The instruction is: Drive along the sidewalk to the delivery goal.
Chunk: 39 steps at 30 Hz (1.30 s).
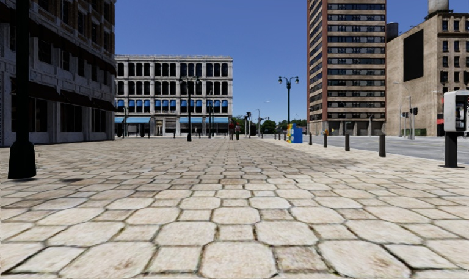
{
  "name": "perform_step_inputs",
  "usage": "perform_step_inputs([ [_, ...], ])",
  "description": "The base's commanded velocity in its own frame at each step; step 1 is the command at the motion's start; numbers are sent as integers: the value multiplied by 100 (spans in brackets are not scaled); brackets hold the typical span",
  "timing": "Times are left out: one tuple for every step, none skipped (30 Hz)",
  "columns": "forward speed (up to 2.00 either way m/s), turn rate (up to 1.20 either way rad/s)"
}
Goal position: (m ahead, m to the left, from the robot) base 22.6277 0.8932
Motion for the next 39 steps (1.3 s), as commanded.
perform_step_inputs([
  [200, 0],
  [200, 0],
  [200, 0],
  [200, 0],
  [200, 0],
  [200, 0],
  [200, 0],
  [200, 0],
  [200, 0],
  [200, 0],
  [200, 0],
  [200, 0],
  [200, 0],
  [200, 0],
  [200, 0],
  [200, 0],
  [200, 0],
  [200, 0],
  [200, 0],
  [200, 0],
  [200, 0],
  [200, 0],
  [200, 0],
  [200, 0],
  [200, 0],
  [200, 0],
  [200, 0],
  [200, 0],
  [200, 0],
  [200, 0],
  [200, 0],
  [200, 0],
  [200, 0],
  [200, 0],
  [200, 0],
  [200, 0],
  [200, 0],
  [200, 0],
  [200, 0],
])
